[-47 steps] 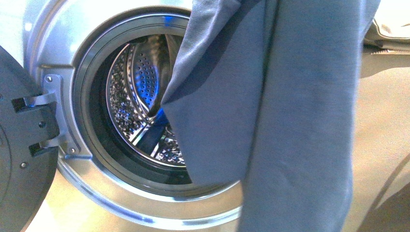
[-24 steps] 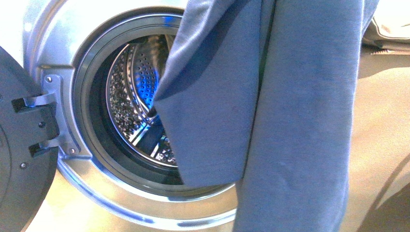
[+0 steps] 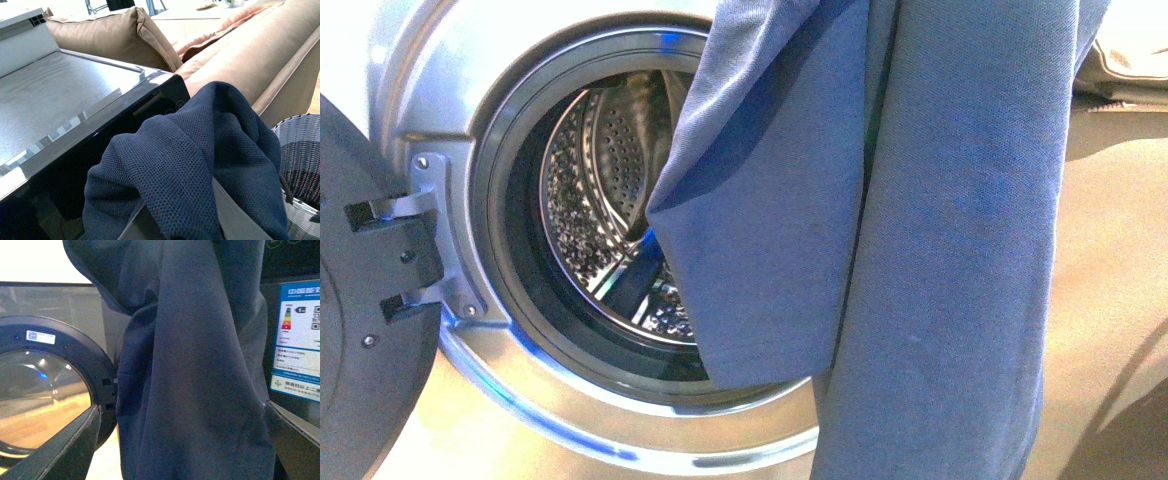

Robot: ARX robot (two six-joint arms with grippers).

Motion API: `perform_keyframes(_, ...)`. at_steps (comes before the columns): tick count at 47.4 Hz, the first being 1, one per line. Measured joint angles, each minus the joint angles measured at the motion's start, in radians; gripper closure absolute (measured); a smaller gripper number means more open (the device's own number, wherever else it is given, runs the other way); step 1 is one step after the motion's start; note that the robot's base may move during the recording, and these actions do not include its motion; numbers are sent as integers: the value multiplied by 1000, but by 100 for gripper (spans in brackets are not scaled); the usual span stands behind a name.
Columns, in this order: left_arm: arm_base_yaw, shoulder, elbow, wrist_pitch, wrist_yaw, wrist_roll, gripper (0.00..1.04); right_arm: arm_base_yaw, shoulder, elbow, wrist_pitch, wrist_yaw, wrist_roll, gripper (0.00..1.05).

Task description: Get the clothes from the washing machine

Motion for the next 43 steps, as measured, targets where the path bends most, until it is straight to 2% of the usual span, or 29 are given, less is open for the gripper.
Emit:
perform_keyframes(13, 0, 0, 0, 0, 0, 0, 98, 23, 239, 136, 224, -119, 59, 8)
perform_keyframes(18, 0, 0, 0, 0, 0, 0, 98, 53, 331, 179, 362, -195, 139, 8)
perform_keyframes(24, 0, 0, 1, 0, 0, 0, 98, 81, 397, 212, 383, -201, 178, 8)
perform_keyframes(32, -2, 1, 1, 0, 0, 0, 98, 130, 510, 335, 379, -161, 228, 8)
perform_keyframes(43, -2, 2, 1, 0, 0, 0, 98, 147, 550, 352, 388, -134, 270, 8)
